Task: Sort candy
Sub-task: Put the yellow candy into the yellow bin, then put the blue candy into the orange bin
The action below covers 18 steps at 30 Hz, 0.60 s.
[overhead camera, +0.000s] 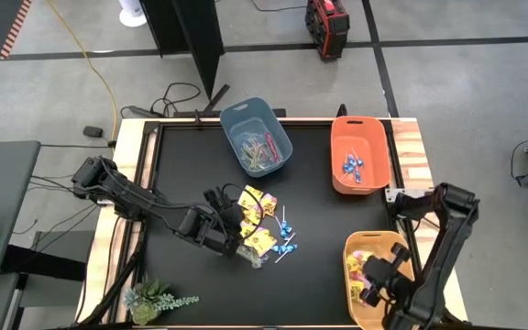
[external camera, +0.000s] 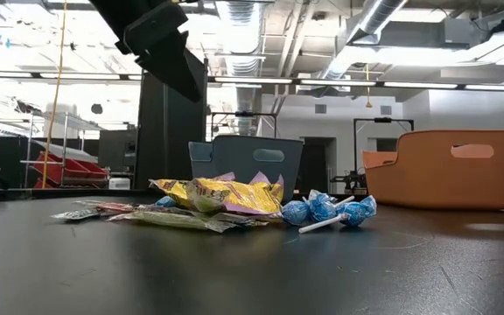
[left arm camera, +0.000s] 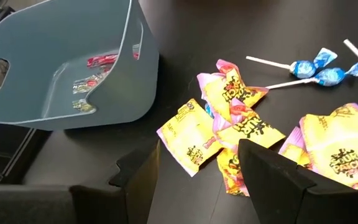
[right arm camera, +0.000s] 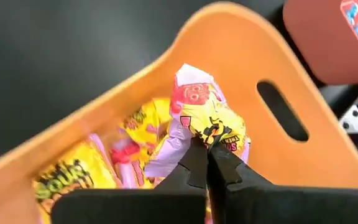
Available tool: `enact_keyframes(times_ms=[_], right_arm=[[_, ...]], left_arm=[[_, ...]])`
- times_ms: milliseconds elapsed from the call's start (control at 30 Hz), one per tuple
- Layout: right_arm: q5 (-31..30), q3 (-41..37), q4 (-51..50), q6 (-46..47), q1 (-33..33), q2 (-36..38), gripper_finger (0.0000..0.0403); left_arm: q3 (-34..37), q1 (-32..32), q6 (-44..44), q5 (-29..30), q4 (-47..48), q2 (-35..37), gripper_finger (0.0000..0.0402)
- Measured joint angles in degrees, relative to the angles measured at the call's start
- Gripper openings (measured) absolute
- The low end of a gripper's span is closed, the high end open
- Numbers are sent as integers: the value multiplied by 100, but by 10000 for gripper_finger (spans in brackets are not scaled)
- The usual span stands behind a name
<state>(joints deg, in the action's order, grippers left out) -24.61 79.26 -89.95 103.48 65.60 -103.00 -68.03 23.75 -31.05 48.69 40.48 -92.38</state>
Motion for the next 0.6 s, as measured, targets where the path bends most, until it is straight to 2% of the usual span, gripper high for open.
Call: enact_keyframes(times_ms=[133, 400, 500, 600], right_arm=[[258, 0, 0, -168, -64, -166, 69], [218, 0, -7, -485, -173, -125, 223], [218, 79, -5, -907, -249, -125, 253], [205, 274, -7, -1500, -438, -65, 259]], left_arm=[[0, 0, 14, 0, -61, -2, 212], [0, 0, 128, -2, -157, -2, 212], [0, 0, 257, -4, -285, -2, 212], [-2, 0, 474, -35, -558, 0, 212]])
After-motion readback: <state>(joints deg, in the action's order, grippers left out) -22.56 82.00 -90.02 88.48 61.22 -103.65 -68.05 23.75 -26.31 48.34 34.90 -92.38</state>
